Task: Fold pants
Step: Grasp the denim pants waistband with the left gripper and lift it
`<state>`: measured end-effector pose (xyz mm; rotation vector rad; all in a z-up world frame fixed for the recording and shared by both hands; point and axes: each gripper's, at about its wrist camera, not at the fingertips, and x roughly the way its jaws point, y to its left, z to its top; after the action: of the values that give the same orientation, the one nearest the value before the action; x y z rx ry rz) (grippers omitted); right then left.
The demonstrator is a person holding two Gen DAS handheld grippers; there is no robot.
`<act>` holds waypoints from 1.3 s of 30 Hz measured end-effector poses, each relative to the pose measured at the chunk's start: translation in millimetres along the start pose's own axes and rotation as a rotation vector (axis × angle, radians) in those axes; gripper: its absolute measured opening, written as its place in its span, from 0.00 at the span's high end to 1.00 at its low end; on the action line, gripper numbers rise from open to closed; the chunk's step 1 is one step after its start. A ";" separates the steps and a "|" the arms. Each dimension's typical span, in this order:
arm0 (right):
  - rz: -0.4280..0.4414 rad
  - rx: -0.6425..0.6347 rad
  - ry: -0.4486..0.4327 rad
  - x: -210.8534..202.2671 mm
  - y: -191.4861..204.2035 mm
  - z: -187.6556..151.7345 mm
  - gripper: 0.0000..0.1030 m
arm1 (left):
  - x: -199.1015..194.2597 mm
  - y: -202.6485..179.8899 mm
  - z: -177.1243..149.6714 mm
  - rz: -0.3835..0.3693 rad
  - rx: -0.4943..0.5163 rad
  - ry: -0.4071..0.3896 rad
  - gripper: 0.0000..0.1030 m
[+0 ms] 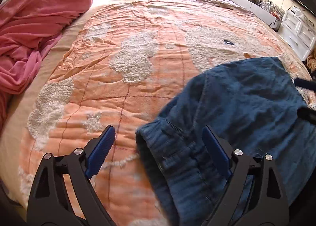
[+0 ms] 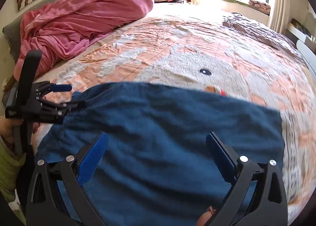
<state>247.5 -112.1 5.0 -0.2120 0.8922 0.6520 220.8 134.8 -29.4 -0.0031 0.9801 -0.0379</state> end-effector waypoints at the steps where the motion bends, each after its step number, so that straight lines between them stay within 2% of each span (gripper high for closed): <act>1: 0.020 -0.008 0.009 6.1 -1.9 6.8 0.04 | 8.3 1.8 -0.1 -0.001 0.008 0.009 0.23; 2: 0.025 -0.013 0.013 11.1 -4.0 10.9 0.04 | 11.3 2.6 -0.5 -0.004 0.005 0.013 0.29; 4: 0.035 -0.039 0.030 27.2 -8.5 28.0 0.04 | 18.1 5.3 -1.9 -0.042 -0.010 0.012 0.32; 6: 0.024 -0.077 0.045 40.0 -10.0 39.2 0.04 | 18.0 4.8 -0.7 -0.047 -0.004 -0.003 0.43; 7: 0.022 -0.100 0.054 46.2 -10.4 44.0 0.04 | 17.4 5.6 0.4 -0.061 -0.009 -0.013 0.61; 9: 0.004 -0.147 0.078 58.4 -11.0 52.1 0.04 | 17.4 7.1 3.6 -0.067 -0.025 -0.022 0.70; 11: 0.008 -0.191 0.107 72.7 -11.6 60.4 0.04 | 16.1 7.0 4.3 -0.071 -0.021 -0.037 0.73; 18: 0.006 -0.419 0.197 111.8 -5.3 74.9 0.04 | -8.5 10.6 5.4 -0.095 -0.035 -0.160 0.75; 23: 0.065 -0.553 0.199 119.7 5.3 79.6 0.07 | -20.7 4.9 4.3 -0.083 0.002 -0.232 0.75; 24: 0.078 -0.577 0.210 122.5 7.4 79.4 0.10 | -22.8 4.7 3.5 -0.083 0.005 -0.243 0.75; 26: 0.084 -0.589 0.227 128.6 11.1 79.5 0.34 | -26.9 3.1 2.3 -0.094 0.017 -0.266 0.75; 28: 0.108 -0.593 0.235 130.8 16.9 75.9 0.51 | -26.6 1.1 1.2 -0.079 0.031 -0.269 0.75; 29: 0.104 -0.598 0.225 129.8 20.8 73.6 0.63 | -24.1 0.8 1.7 -0.070 0.033 -0.260 0.75; 30: 0.090 -0.595 0.206 127.1 25.5 71.6 0.70 | -22.3 2.3 1.7 -0.067 0.027 -0.253 0.75; 31: 0.071 -0.590 0.195 124.9 27.8 70.9 0.84 | -19.9 5.1 2.1 -0.060 0.015 -0.248 0.75; 32: 0.039 -0.579 0.178 121.9 30.7 71.6 0.91 | -18.6 7.2 3.1 -0.058 0.005 -0.245 0.75; 35: -0.007 -0.543 0.101 107.2 34.7 78.2 0.95 | -18.7 13.3 4.1 -0.043 -0.019 -0.259 0.75; 39: -0.019 -0.470 -0.001 78.1 36.1 83.1 0.96 | -27.7 15.6 3.2 -0.025 -0.015 -0.309 0.75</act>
<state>315.1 -13.6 -0.8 -0.6397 0.7248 0.8380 208.5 151.3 -4.9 -0.0343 0.6710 -0.0516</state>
